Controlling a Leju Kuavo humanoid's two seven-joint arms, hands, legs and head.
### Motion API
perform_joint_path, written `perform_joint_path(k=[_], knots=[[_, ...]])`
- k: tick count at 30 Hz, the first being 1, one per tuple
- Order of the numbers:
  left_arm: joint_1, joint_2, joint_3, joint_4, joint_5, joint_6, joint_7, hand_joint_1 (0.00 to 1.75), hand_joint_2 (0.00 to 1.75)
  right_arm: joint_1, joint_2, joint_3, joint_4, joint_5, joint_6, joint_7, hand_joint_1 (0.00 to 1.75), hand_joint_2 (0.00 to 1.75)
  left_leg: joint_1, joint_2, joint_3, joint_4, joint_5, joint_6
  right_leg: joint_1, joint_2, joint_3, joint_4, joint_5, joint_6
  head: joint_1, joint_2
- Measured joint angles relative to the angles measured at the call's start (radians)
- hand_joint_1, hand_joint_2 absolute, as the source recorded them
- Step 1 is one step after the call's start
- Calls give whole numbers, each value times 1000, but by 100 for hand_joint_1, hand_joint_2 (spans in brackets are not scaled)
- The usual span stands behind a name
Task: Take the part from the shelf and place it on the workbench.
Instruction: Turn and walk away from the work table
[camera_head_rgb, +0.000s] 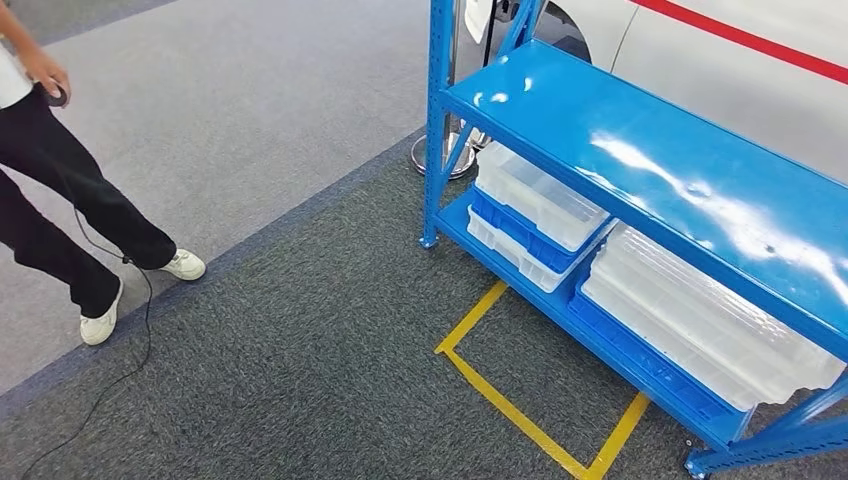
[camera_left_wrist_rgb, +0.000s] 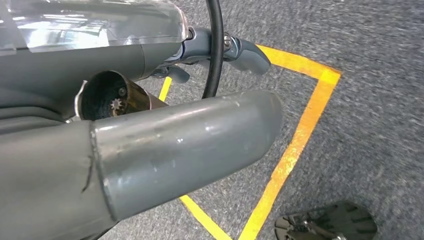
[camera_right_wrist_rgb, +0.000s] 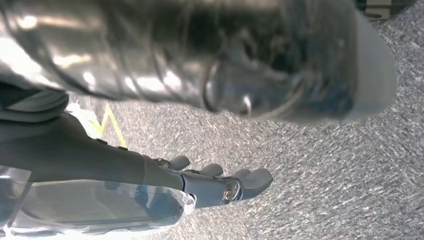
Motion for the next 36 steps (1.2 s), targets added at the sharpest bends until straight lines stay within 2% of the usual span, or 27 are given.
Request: perform_joint_path(k=[1,3,5,6,7,8,9,10,12,14,16,17,18,19,21,22,23,24,25,26,28,29,30,31,32,34,36], knots=[[-2,0,0,0,0,0,0,0,0,1,0,0,0,0,0,0,0,0,1,3,3,2,-4,-6,-2,10,1,-3,2,-5,0,0],[-3,0,0,0,0,0,0,0,0,0,0,0,0,0,0,0,0,0,5,-30,-9,40,-35,-16,-9,30,5,-9,7,-17,0,0],[-1,0,0,0,0,0,0,0,0,-2,0,0,0,0,1,0,0,0,9,-79,-59,152,-99,-23,-12,51,5,-11,10,-26,-1,0],[1,0,0,0,0,0,0,0,0,-2,0,0,0,0,1,0,0,0,10,-91,-92,220,-129,-25,-12,63,3,-10,10,-28,-1,0],[3,0,0,0,0,0,0,0,0,-2,0,0,0,0,1,0,0,0,10,-95,-119,273,-144,-26,-12,76,2,-8,10,-29,-1,0],[5,0,0,0,0,0,0,0,0,-1,0,0,0,0,1,0,0,0,11,-97,-131,292,-138,-26,-11,91,1,-6,10,-29,-1,0],[5,0,0,0,0,0,0,0,0,-1,0,0,0,0,1,0,0,0,11,-99,-124,270,-113,-25,-12,106,1,-3,9,-28,-1,0],[4,0,0,0,0,0,0,0,0,-1,1,-1,0,0,1,0,0,0,12,-105,-99,211,-72,-23,-12,120,1,1,8,-26,-1,0],[3,0,0,0,0,0,0,0,0,-1,2,-1,0,0,1,-1,0,0,14,-146,-42,77,-11,-17,-12,145,-2,8,5,-19,-1,0],[2,1,0,0,0,0,0,0,0,-1,3,-1,0,0,1,-1,0,0,13,-173,-20,21,1,-12,-13,162,-9,11,6,-7,-1,0],[1,1,0,0,0,0,0,0,0,1,2,-1,0,0,1,-1,0,0,11,-156,-18,14,6,-2,-15,181,-13,9,11,7,-1,0],[1,0,1,0,0,0,0,0,0,3,2,-1,0,0,1,-1,0,0,13,-145,-16,9,10,5,-15,179,-17,13,7,12,-1,0],[1,-1,1,0,0,1,0,0,0,4,1,-1,0,0,0,-1,0,0,15,-134,-15,3,15,13,-13,164,-28,33,-6,16,0,0],[0,-1,1,0,0,1,-1,0,0,4,0,-1,0,0,0,-1,0,0,16,-122,-14,-3,18,19,-11,140,-46,72,-30,18,1,0],[2,-1,1,0,0,2,-2,0,0,2,0,-1,0,0,1,-1,0,0,13,-98,-14,-5,19,25,-9,87,-106,198,-95,23,3,0],[4,-1,1,0,0,2,-2,0,0,1,0,-1,0,0,1,-1,0,0,11,-85,-15,-4,18,26,-11,74,-133,253,-115,25,3,0],[5,-1,2,0,0,2,-2,0,0,2,0,-1,0,0,1,-1,0,0,10,-72,-15,-3,16,26,-12,68,-146,282,-118,27,3,0],[6,-1,2,0,0,2,-2,0,0,3,0,-2,0,0,1,-1,0,0,9,-59,-14,-2,14,25,-13,63,-141,274,-104,27,3,0],[5,-1,2,0,0,2,-2,0,0,4,0,-2,0,0,1,-1,0,0,9,-49,-13,-1,12,23,-14,58,-117,232,-76,26,3,0],[3,-1,2,0,0,2,-2,0,0,5,0,-2,0,0,1,-1,0,0,9,-39,-11,1,9,21,-13,43,-81,167,-42,24,3,0],[2,-1,2,0,0,2,-2,0,0,2,0,-2,0,0,1,-1,0,0,4,-20,-7,5,1,11,-4,-1,-21,51,-6,13,2,0],[2,-1,2,0,0,2,-2,0,0,0,0,-2,0,0,1,-1,0,0,1,-11,-4,6,-2,6,0,-15,-8,22,-2,5,2,0],[2,-1,2,0,0,2,-2,0,0,-1,0,-3,0,0,1,-2,0,0,-2,-1,-1,5,-5,1,4,-16,-6,12,-6,-1,2,0],[1,-1,2,0,0,2,-3,0,0,-1,0,-4,0,0,1,-3,0,0,-2,9,3,5,-8,-4,2,-3,-7,10,-4,-7,2,0],[0,-1,2,0,0,2,-3,0,0,0,1,-5,0,0,0,-3,0,0,-1,4,6,9,-13,-11,0,9,-5,7,-3,-12,2,0],[-1,-1,2,0,0,2,-4,0,0,1,2,-8,0,0,0,-4,0,0,2,-38,-9,55,-49,-22,-6,30,0,2,1,-22,2,0],[2,-1,2,0,0,3,-5,0,0,-1,3,-10,0,0,0,-5,0,0,5,-85,-64,171,-111,-28,-7,52,-1,1,3,-30,1,0]])
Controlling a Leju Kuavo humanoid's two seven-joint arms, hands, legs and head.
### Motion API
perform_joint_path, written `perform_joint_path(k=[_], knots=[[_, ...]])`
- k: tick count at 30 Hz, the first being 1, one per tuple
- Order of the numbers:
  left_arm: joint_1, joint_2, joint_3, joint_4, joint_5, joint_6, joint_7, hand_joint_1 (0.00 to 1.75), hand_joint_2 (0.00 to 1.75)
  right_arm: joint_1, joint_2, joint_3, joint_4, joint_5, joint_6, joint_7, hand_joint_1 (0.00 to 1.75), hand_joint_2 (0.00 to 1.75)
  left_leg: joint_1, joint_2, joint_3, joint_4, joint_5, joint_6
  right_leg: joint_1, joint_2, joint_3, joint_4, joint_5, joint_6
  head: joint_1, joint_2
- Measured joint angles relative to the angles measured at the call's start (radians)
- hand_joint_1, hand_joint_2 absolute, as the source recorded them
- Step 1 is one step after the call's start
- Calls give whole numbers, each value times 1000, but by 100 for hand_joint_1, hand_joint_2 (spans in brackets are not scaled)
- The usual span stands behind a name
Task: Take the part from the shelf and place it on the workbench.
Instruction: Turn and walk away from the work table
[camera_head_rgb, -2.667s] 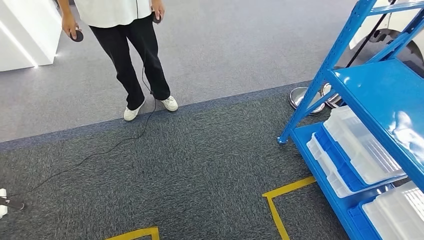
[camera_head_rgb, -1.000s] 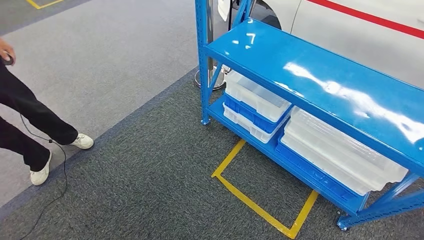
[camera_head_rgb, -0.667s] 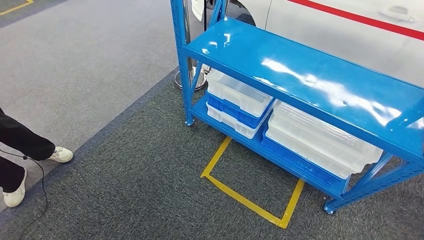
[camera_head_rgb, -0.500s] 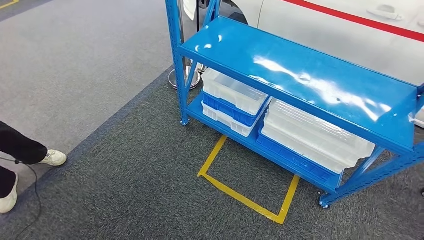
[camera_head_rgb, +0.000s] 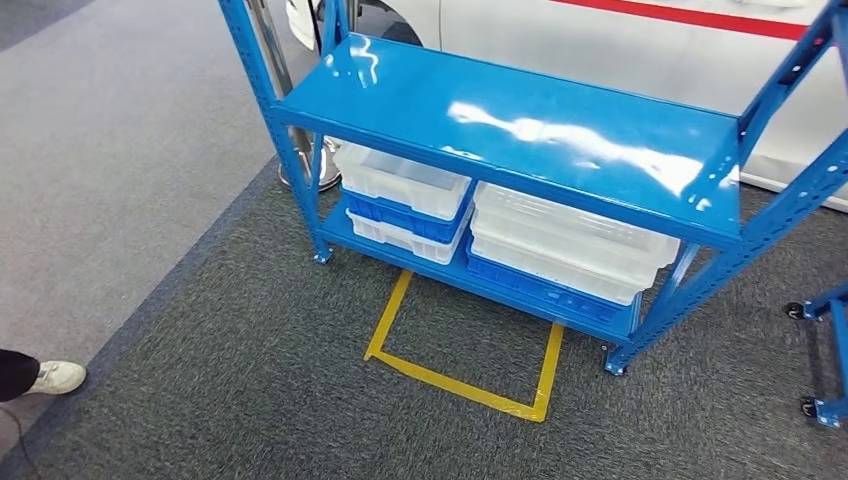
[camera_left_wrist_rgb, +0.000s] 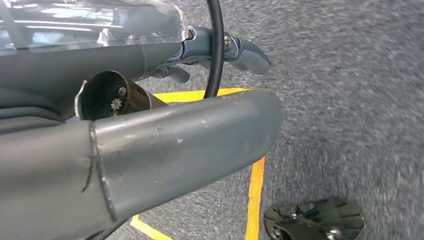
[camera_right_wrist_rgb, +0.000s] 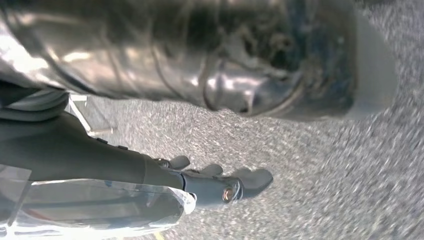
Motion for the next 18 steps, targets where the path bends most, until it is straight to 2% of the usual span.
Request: perform_joint_path(k=[1,2,3,4,5,6,7,8,9,11,12,13,15,16,17,18], knots=[[2,0,0,0,0,0,0,0,0,0,0,0,0,0,0,0,0,0,1,-8,-31,62,-23,-1,1,13,-1,0,0,-2,0,0],[4,0,0,0,0,0,0,0,0,-1,0,0,0,0,0,0,0,0,1,-10,-53,103,-30,-1,2,27,-1,1,0,-3,0,0],[5,0,0,0,0,0,0,0,0,0,0,-1,0,0,0,0,0,0,1,-12,-59,108,-16,1,2,42,1,2,1,-3,0,0],[5,0,0,0,0,0,0,0,0,0,0,-1,0,0,0,0,0,0,1,-16,-47,72,18,4,3,57,2,2,0,-3,0,0],[4,0,0,0,0,0,0,0,0,1,0,-1,0,0,0,0,0,0,1,-28,-21,9,60,8,2,71,4,3,0,-2,0,0],[5,1,0,0,0,0,0,0,0,0,1,-1,0,0,0,0,0,0,1,-50,5,-58,94,14,4,84,4,6,-1,0,0,0],[5,1,0,0,0,0,0,0,0,0,2,-1,0,0,0,0,0,0,2,-70,26,-111,114,17,3,96,2,8,-1,3,0,0],[4,2,0,0,0,0,0,0,0,-1,3,-1,0,0,0,0,0,0,2,-86,37,-143,122,20,2,106,-2,10,0,8,0,0],[3,2,0,0,0,0,0,0,0,0,3,-1,0,0,0,0,0,0,1,-91,41,-154,119,21,1,116,-5,10,1,15,0,0],[0,2,0,0,0,0,0,0,0,4,2,-1,0,0,0,0,0,0,2,-74,46,-163,124,29,-2,128,-10,8,4,28,0,0],[-1,1,0,0,0,0,0,0,0,6,1,-2,0,0,0,0,0,0,4,-63,49,-169,127,36,-1,112,-15,16,-2,33,1,0],[-1,1,1,0,-1,0,0,0,0,7,1,-2,0,0,0,0,0,0,6,-51,50,-175,131,42,1,86,-27,43,-20,39,3,0],[1,1,1,0,-2,-1,0,0,0,5,1,-3,0,1,0,0,0,0,5,-24,52,-180,133,49,0,28,-79,151,-82,48,5,0],[3,1,1,0,-3,-1,0,0,0,3,1,-3,0,2,0,0,0,0,4,-11,52,-179,132,51,-3,17,-112,216,-111,52,5,0],[4,1,1,0,-5,-2,0,0,0,3,1,-3,0,2,0,0,0,0,3,3,52,-179,130,51,-5,14,-134,262,-125,55,5,0],[4,1,1,0,-7,-2,0,0,0,3,1,-4,0,3,0,0,0,0,3,16,53,-178,128,50,-7,11,-140,275,-119,57,5,0]])
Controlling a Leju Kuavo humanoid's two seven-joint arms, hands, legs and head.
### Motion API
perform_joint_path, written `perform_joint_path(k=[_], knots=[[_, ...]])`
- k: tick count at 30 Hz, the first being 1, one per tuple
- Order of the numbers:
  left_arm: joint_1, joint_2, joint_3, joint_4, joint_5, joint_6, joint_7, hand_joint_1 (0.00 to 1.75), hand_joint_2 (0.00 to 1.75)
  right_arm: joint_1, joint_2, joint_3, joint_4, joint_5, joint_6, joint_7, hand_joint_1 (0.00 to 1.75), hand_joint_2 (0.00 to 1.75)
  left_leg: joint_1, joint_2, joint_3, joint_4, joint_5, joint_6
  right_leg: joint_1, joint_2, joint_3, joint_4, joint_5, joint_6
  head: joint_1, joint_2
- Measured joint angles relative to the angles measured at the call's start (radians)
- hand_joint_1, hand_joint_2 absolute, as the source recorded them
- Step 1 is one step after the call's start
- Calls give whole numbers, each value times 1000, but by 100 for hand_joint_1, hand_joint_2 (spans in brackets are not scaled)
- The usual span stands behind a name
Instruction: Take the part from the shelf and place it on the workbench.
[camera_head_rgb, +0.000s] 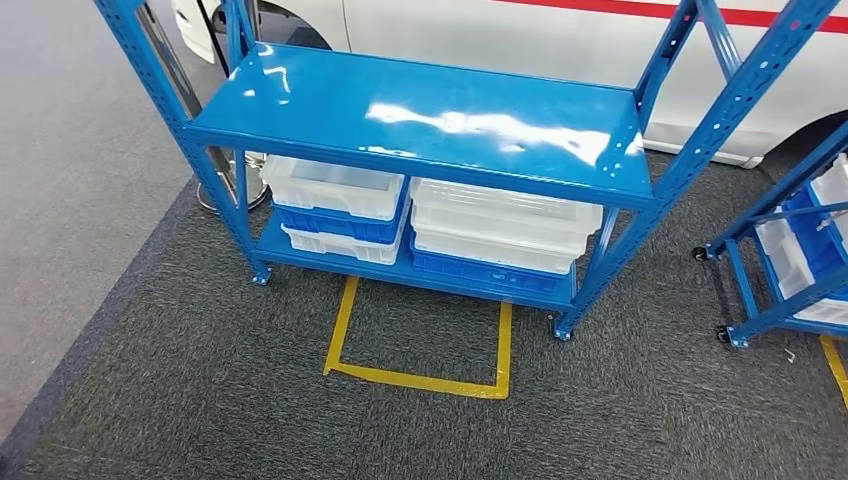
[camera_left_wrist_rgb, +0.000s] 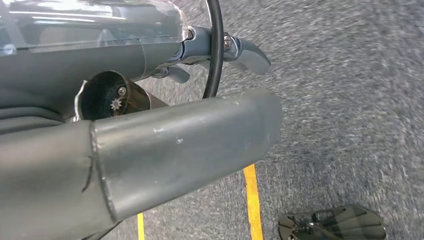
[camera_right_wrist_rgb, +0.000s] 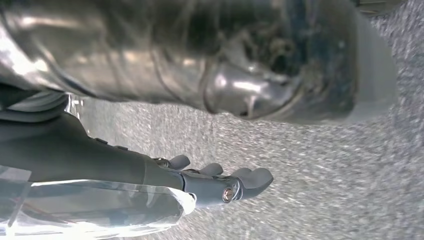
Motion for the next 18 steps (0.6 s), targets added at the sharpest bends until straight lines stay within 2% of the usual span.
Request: perform_joint_path(k=[1,2,3,4,5,6,8,9,10,11,13,14,15,16,17,18], knots=[[-1,0,0,0,-2,0,0,0,0,1,0,-1,0,0,0,0,0,0,0,11,2,0,-2,-1,-1,-3,11,-19,20,1,0,0],[-1,0,0,0,-4,-1,0,0,0,2,-1,-2,0,0,0,0,0,0,0,21,5,1,-5,-3,-1,-12,43,-79,54,-1,0,0],[-1,0,0,0,-4,-1,0,0,0,2,-1,-2,0,0,0,0,0,0,0,31,9,1,-7,-7,1,-32,82,-153,84,-5,0,0],[-2,0,0,0,-5,-1,0,0,0,1,-1,-3,0,0,0,0,0,0,-3,39,13,1,-11,-12,5,-48,113,-213,105,-12,0,0],[-3,0,0,0,-5,-1,0,0,0,-1,-1,-3,0,1,0,0,0,0,-5,47,16,2,-14,-18,10,-60,135,-257,118,-20,0,0],[-4,0,0,0,-5,-1,0,0,0,-2,-1,-3,0,1,0,-1,0,0,-7,55,18,2,-17,-23,14,-63,140,-272,118,-27,0,0],[-7,0,0,0,-5,-1,1,0,0,-1,-1,-3,0,9,1,-5,0,0,-8,66,23,1,-20,-33,14,-45,140,-275,120,-39,0,0],[-8,0,0,0,-6,-1,1,0,0,0,-1,-3,0,17,2,-6,0,0,-7,61,24,5,-26,-39,12,-38,142,-279,122,-44,0,0],[-8,0,0,0,-6,-1,2,0,0,0,-1,-2,0,26,3,-7,0,0,-5,43,18,23,-40,-44,8,-32,145,-283,124,-51,-1,0],[-8,0,0,0,-6,-2,1,0,0,0,0,-2,0,34,6,-6,0,0,-3,20,1,63,-66,-48,4,-27,147,-286,127,-57,-1,0],[-6,0,0,0,-6,-5,1,0,0,-2,0,-1,0,40,12,-4,0,0,1,-21,-62,194,-131,-53,5,-16,145,-286,128,-64,-2,0],[-4,0,0,0,-6,-7,1,0,0,-3,0,-1,0,41,14,-4,0,0,1,-27,-94,255,-151,-55,6,-10,144,-284,127,-65,-2,0],[-3,0,0,0,-6,-8,0,0,0,-3,0,-1,0,41,15,-4,0,0,2,-28,-113,286,-152,-55,7,-3,143,-283,126,-65,-2,0],[-3,0,0,0,-6,-9,0,0,0,-2,0,-1,0,42,15,-4,0,0,2,-28,-112,274,-130,-54,7,3,143,-280,125,-65,-2,0],[-3,0,0,0,-6,-9,0,0,0,-2,0,-1,0,42,15,-4,0,0,2,-28,-93,225,-92,-52,7,9,144,-277,123,-64,-2,0],[-3,0,0,0,-6,-9,0,0,0,-2,0,-1,0,42,15,-4,0,0,2,-28,-80,194,-71,-50,8,11,144,-276,122,-64,-2,0]])
